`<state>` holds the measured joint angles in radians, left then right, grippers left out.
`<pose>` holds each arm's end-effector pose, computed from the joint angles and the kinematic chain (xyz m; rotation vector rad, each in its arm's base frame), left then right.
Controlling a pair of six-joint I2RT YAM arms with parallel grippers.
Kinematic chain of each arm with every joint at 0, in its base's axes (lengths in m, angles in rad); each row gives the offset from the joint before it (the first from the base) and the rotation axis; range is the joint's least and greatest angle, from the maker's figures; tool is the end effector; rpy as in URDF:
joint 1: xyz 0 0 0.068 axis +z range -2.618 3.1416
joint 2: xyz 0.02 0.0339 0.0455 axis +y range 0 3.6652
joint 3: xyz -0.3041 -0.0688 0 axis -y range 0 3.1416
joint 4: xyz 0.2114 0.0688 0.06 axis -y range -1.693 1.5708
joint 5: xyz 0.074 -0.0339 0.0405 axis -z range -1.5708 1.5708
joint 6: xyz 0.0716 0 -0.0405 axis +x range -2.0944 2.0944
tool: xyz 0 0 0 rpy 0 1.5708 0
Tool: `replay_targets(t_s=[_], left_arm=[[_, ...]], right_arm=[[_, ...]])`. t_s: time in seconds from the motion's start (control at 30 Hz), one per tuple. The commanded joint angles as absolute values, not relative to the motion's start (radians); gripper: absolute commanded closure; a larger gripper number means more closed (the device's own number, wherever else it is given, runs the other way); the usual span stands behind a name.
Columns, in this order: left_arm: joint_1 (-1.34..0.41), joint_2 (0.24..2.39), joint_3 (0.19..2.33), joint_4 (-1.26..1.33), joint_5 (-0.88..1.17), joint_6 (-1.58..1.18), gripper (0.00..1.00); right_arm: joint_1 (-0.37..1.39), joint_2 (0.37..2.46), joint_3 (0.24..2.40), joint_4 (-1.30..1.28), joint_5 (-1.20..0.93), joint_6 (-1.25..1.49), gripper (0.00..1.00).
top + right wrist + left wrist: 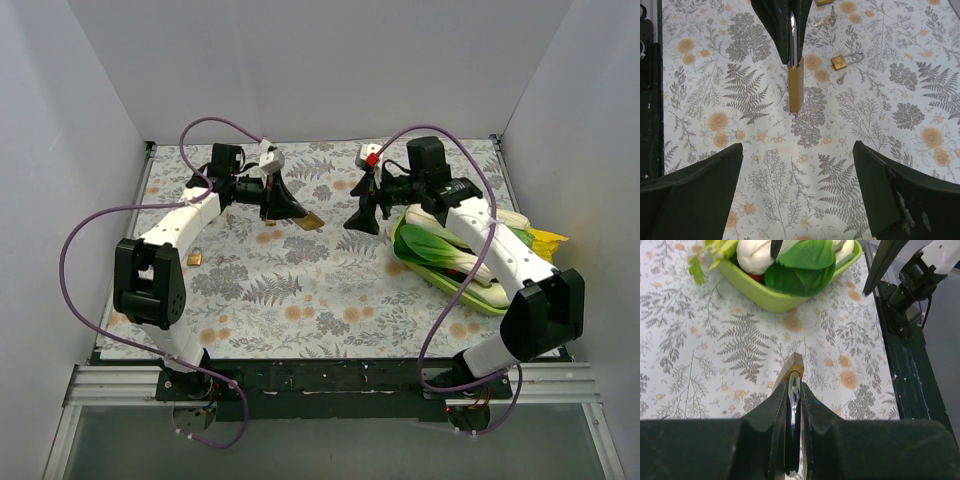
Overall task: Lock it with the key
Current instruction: Lock the lock.
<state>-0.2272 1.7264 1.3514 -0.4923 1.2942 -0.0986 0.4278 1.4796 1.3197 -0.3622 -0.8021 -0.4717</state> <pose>0.3219 -0.1451 0.3210 0.7220 2.0750 -1.7046 0.2679 0.1787 0.3802 -1.2814 1.5518 0.8038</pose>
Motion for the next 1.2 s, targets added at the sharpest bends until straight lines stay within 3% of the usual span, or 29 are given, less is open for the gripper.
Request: replay_targets(t_s=[0.0, 0.37, 0.67, 0.9, 1.17], left_arm=[[-0.276, 1.598, 1.348, -0.224, 1.385, -0.324, 1.0], [-0.322, 1.565, 1.292, 0.199, 1.342, -0.719, 1.0], [-0.341, 1.552, 1.292, 0.324, 1.322, -0.831, 1.0], [-0.341, 1.543, 1.272, 0.405, 1.313, -0.908, 1.0], [-0.341, 1.537, 1.253, 0.454, 1.308, -0.954, 1.0]], right_arm=[[0.431, 1.529, 1.356, -0.358, -0.854, -0.388, 0.02], [0.486, 1.486, 1.263, -0.172, -0.87, -0.379, 0.02], [0.514, 1.506, 1.221, -0.04, -0.864, -0.284, 0.16], [0.523, 1.499, 1.197, 0.049, -0.841, -0.253, 0.44], [0.529, 1.494, 1.186, 0.063, -0.822, -0.247, 0.44]])
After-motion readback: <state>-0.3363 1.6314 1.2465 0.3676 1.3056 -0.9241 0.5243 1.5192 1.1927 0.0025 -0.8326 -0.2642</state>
